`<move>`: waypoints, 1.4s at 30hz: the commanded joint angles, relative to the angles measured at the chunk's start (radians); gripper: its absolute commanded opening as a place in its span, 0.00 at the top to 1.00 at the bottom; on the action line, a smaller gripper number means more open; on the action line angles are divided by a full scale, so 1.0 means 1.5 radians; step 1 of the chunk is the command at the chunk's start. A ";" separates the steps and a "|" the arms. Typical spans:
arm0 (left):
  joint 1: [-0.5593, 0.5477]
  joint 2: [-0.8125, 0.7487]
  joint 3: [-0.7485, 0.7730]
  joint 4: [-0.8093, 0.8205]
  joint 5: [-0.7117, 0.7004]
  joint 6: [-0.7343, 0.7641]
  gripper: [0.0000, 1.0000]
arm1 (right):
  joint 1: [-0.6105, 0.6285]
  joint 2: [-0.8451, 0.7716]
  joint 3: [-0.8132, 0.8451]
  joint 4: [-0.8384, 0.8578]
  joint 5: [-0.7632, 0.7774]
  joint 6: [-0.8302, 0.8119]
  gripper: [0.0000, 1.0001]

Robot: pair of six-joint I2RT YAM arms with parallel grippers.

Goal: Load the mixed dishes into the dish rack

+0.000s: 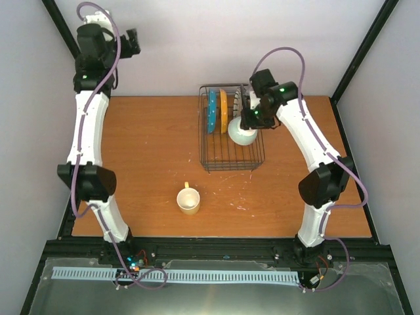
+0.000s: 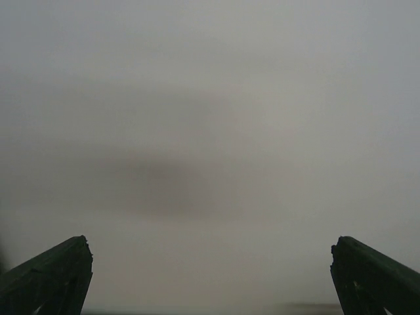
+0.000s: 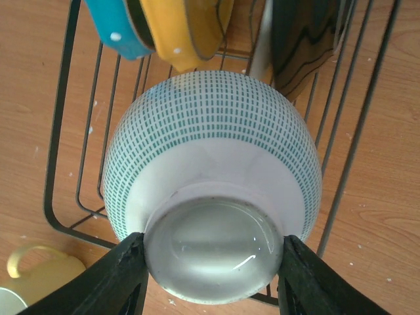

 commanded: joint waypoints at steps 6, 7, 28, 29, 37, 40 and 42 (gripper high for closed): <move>0.030 -0.088 -0.247 -0.132 -0.156 0.071 0.00 | 0.078 -0.018 -0.054 -0.002 0.105 0.003 0.97; 0.032 -0.095 -0.269 -0.123 -0.145 0.067 0.00 | 0.080 -0.025 -0.074 0.015 0.112 0.006 0.97; 0.039 -0.228 -0.522 -0.076 -0.050 0.110 0.24 | 0.088 0.029 -0.210 0.154 0.147 -0.015 0.97; 0.039 -0.243 -0.543 -0.071 -0.038 0.119 0.26 | 0.088 0.030 -0.217 0.160 0.148 -0.016 0.97; 0.032 -0.322 -0.634 -0.100 0.050 0.165 0.34 | 0.085 0.057 -0.239 0.190 0.147 -0.020 0.97; 0.031 -0.333 -0.649 -0.118 0.051 0.180 0.34 | 0.083 0.073 -0.238 0.191 0.148 -0.020 0.97; 0.031 -0.335 -0.654 -0.128 0.045 0.189 0.34 | 0.083 0.074 -0.238 0.195 0.140 -0.021 0.97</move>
